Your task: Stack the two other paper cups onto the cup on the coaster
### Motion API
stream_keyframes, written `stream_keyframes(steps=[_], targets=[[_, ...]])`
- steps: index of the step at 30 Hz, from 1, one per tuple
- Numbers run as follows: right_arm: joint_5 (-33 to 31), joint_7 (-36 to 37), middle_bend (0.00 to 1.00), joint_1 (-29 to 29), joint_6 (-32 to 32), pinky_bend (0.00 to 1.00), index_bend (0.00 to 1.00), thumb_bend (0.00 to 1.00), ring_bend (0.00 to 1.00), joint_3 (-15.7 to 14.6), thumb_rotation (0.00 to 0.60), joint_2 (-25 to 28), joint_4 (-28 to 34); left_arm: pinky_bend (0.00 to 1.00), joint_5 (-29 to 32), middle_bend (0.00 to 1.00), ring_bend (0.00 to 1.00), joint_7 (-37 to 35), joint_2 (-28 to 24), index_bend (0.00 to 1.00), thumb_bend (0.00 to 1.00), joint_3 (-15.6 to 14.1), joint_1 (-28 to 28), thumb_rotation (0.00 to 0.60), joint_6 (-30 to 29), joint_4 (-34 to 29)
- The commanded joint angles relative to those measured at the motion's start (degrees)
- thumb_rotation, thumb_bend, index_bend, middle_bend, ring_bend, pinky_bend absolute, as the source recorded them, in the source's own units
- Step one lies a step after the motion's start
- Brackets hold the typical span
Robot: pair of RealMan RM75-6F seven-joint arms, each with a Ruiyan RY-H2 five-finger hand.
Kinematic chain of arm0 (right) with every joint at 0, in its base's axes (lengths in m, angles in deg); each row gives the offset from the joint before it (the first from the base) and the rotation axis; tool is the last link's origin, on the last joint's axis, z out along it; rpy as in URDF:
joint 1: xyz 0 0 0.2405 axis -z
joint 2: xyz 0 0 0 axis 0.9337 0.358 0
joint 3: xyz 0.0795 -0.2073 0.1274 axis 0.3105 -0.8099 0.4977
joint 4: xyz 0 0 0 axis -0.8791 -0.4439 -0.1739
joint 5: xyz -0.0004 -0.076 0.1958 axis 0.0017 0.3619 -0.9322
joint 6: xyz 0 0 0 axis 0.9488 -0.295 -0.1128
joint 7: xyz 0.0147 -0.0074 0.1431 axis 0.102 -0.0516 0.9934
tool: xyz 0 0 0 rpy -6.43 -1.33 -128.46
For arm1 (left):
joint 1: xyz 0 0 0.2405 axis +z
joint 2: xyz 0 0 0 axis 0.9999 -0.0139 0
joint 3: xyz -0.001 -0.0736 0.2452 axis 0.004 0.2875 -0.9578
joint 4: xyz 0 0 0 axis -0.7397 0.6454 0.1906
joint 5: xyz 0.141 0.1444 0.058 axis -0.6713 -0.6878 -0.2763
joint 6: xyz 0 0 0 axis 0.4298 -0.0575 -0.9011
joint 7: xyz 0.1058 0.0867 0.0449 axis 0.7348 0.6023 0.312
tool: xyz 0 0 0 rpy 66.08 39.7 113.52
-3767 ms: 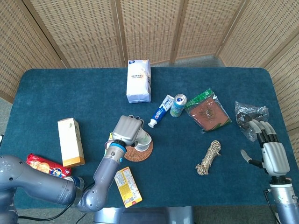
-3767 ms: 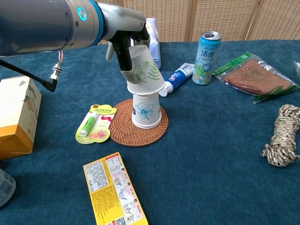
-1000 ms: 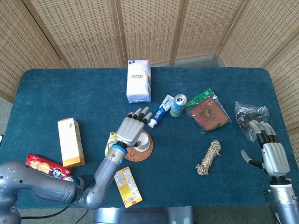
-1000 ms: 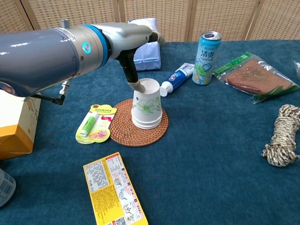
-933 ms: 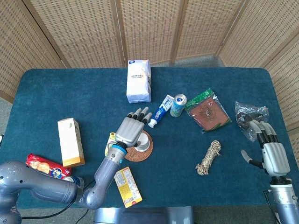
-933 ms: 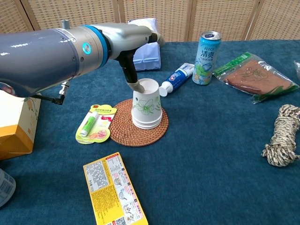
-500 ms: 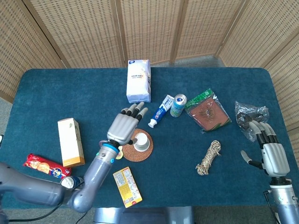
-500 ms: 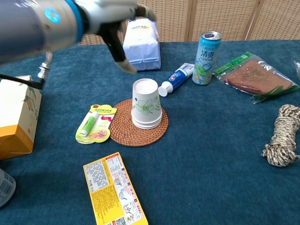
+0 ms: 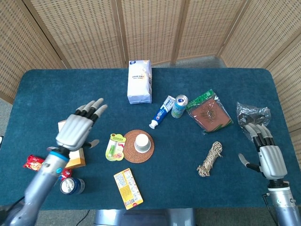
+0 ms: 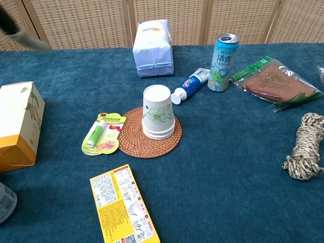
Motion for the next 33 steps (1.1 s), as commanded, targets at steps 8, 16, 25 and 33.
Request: stream_keyframes(steps=[8, 16, 25, 33], targets=[[0.46, -1.81, 0.00, -0.13, 0.19, 0.10, 0.04, 0.33, 0.00, -0.14, 0.600, -0.35, 0.12, 0.08, -31.68, 0.00, 0.00, -21.24, -10.53, 0.00, 0.22, -14.27, 18.83, 0.600, -4.09, 9.72], [-0.50, -2.80, 0.00, 0.09, 0.27, 0.10, 0.04, 0.33, 0.00, 0.30, 0.600, 0.00, 0.40, 0.03, -37.40, 0.00, 0.00, -24.84, -7.18, 0.00, 0.23, -15.71, 29.79, 0.600, -14.88, 22.56], [-0.03, -4.49, 0.00, 0.07, 0.10, 0.10, 0.04, 0.33, 0.00, -0.08, 0.600, -0.01, 0.79, 0.00, -32.46, 0.00, 0.00, -26.88, -5.57, 0.00, 0.23, -13.77, 36.88, 0.600, -18.21, 28.61], [0.02, -5.61, 0.00, -0.16, -0.73, 0.10, 0.04, 0.33, 0.00, -0.48, 0.600, -0.62, 0.45, 0.00, -31.86, 0.00, 0.00, -32.17, -5.25, 0.00, 0.23, -11.81, 38.12, 0.600, -16.70, 32.44]])
